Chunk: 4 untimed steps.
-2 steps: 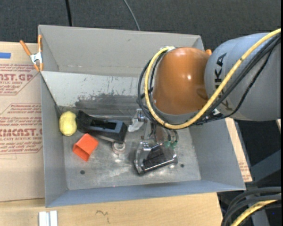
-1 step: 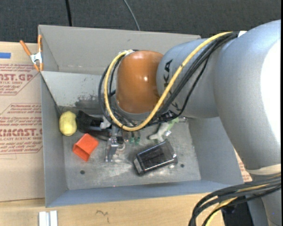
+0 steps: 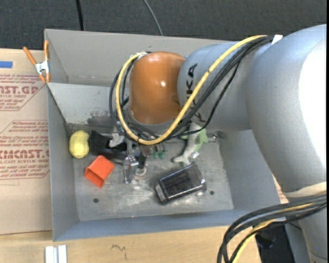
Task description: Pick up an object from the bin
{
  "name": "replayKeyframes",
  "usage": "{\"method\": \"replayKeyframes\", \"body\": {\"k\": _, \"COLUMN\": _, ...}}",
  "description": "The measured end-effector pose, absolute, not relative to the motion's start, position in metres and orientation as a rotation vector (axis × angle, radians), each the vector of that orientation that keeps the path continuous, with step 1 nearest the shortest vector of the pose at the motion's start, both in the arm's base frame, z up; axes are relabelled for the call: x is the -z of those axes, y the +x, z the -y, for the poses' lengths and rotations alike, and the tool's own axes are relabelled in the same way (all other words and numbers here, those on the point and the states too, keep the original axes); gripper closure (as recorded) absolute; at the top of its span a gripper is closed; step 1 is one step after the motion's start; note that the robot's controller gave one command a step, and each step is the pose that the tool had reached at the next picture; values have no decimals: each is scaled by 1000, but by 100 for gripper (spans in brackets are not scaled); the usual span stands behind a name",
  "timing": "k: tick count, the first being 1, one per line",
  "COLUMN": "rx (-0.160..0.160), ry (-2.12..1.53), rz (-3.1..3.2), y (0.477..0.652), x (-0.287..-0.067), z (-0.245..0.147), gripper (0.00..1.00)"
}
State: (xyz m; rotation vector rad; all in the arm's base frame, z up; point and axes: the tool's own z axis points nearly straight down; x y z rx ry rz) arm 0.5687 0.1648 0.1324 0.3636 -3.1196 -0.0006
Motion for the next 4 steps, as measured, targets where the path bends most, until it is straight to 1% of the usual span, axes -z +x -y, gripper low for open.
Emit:
{"method": "replayKeyframes", "body": {"k": 1, "rx": 7, "ry": 63, "rz": 3144, "y": 576, "x": -125, "z": -161, "gripper": 0}}
{"method": "replayKeyframes", "body": {"k": 2, "rx": -2, "ry": -124, "rz": 3136, "y": 578, "x": -97, "z": -156, "gripper": 0}}
{"method": "replayKeyframes", "body": {"k": 3, "rx": 32, "ry": -323, "rz": 3163, "y": 597, "x": -96, "z": -151, "gripper": 100}}
{"method": "replayKeyframes", "body": {"k": 4, "rx": 33, "ry": -322, "rz": 3164, "y": 597, "x": -96, "z": -151, "gripper": 100}}
